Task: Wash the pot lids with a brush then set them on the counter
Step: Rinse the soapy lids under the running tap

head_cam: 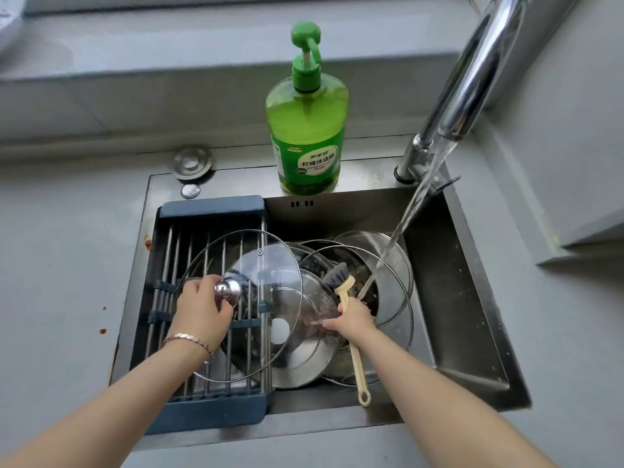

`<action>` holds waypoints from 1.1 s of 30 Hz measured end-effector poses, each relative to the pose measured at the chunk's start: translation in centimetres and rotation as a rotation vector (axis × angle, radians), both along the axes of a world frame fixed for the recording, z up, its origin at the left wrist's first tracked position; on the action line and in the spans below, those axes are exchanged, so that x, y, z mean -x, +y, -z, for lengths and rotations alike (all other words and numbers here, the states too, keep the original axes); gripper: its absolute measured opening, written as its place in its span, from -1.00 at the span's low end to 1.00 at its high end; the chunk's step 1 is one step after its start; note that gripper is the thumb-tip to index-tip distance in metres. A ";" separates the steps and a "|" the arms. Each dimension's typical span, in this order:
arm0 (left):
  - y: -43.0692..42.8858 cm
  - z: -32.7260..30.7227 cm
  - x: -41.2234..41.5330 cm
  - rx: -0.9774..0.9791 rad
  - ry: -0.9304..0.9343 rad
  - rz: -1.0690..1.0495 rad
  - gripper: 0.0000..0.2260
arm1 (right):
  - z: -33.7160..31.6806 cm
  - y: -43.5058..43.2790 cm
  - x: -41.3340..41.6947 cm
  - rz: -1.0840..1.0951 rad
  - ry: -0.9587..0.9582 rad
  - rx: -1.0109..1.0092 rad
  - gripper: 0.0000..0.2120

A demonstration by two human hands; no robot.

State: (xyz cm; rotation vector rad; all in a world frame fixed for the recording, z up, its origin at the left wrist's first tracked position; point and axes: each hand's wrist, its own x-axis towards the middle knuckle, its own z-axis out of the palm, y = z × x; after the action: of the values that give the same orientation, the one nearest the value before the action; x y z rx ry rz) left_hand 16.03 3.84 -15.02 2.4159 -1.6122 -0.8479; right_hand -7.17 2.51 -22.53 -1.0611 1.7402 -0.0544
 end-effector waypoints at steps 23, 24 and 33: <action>-0.1 -1.1 3.6 0.130 0.002 0.005 -0.81 | 3.6 0.6 -3.5 0.139 -0.359 -0.218 -0.45; -0.3 -1.1 3.5 0.143 -0.003 0.011 -0.81 | 4.0 0.6 -3.8 0.188 -0.392 -0.256 -0.48; -0.8 -1.1 2.0 0.212 0.025 0.034 -0.87 | 4.6 0.7 -5.6 0.314 -0.500 -0.317 -0.89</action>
State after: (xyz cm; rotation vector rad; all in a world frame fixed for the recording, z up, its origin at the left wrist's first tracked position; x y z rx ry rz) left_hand 14.05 3.00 -13.96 2.2311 -1.6465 -0.6711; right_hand -1.62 3.20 -27.17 -0.4815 1.3828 -0.2144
